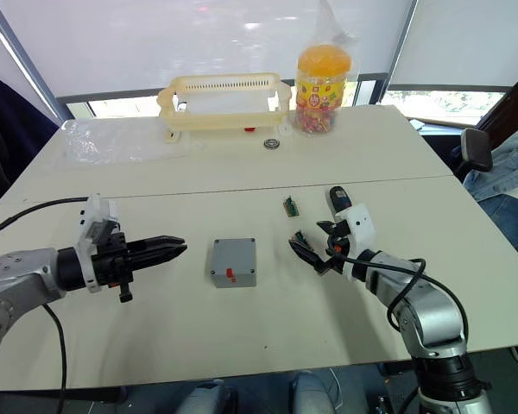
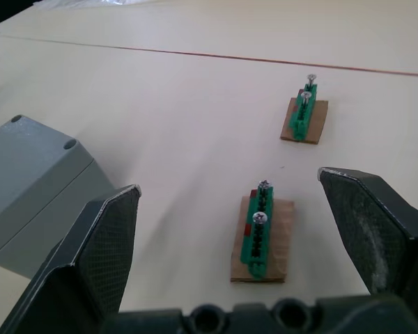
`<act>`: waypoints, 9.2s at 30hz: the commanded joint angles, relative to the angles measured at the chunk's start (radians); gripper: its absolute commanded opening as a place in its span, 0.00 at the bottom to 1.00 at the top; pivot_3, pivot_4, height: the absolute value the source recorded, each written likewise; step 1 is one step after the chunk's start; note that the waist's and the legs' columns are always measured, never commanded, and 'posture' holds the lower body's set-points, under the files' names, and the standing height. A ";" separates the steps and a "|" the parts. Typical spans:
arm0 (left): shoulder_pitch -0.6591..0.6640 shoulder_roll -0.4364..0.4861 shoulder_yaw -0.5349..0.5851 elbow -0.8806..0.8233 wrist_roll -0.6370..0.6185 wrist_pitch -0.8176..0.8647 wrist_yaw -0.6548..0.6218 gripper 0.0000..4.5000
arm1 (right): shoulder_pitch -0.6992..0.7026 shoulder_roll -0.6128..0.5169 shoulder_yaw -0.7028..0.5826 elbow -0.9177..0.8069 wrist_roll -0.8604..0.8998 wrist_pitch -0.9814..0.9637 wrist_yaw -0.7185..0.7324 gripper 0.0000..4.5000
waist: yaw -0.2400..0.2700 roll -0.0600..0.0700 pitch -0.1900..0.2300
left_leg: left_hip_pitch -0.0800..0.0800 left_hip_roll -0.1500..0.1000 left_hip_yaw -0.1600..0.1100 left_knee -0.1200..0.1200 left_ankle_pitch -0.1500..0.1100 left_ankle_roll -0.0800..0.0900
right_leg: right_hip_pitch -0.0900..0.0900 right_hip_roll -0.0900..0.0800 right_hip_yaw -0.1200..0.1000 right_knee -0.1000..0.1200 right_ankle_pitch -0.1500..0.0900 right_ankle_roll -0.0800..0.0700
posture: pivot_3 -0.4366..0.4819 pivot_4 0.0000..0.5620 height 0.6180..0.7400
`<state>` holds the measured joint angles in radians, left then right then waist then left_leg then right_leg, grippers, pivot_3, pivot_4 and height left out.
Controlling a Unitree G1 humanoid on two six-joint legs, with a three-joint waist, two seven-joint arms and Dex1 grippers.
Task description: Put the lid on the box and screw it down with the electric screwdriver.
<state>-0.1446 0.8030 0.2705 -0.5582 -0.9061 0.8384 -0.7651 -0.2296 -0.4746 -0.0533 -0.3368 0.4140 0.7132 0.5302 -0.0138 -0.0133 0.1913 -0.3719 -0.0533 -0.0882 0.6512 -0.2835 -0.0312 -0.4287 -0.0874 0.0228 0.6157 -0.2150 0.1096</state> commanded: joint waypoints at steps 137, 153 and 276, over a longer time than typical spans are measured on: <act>-0.221 -0.022 -0.265 -0.049 0.164 -0.094 -0.138 0.13 | -0.929 -0.547 0.554 0.754 0.017 0.678 0.452 0.99 | -0.003 0.000 0.001 | -0.004 -0.001 0.003 0.000 -0.001 0.002 | -0.004 -0.001 0.000 -0.002 0.001 0.000 | 0.48 0.27 1.00; -0.136 0.006 -0.251 -0.052 0.183 -0.111 -0.119 0.13 | -0.952 -0.308 0.663 1.113 -0.240 0.494 0.587 0.58 | -0.004 -0.001 0.000 | -0.003 -0.001 0.003 0.000 -0.001 0.001 | -0.004 0.000 0.000 0.000 0.001 0.001 | 0.48 0.27 1.00; -0.188 -0.189 -0.430 0.337 0.526 -0.405 -0.210 0.52 | -0.147 0.382 0.153 -0.030 -0.065 -0.430 -0.141 0.40 | -0.004 0.001 0.001 | -0.013 -0.002 0.001 0.011 0.000 -0.001 | -0.014 0.000 0.002 0.013 0.006 0.005 | 0.48 0.27 1.00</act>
<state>-0.3465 0.6162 -0.1614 -0.2118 -0.3830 0.4250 -0.9779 -0.3434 -0.1028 0.1097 -0.2786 0.3300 0.3024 0.3919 -0.0174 -0.0123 0.1925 -0.3846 -0.0552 -0.0872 0.6620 -0.2829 -0.0317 -0.4431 -0.0873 0.0245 0.6284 -0.2094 0.1143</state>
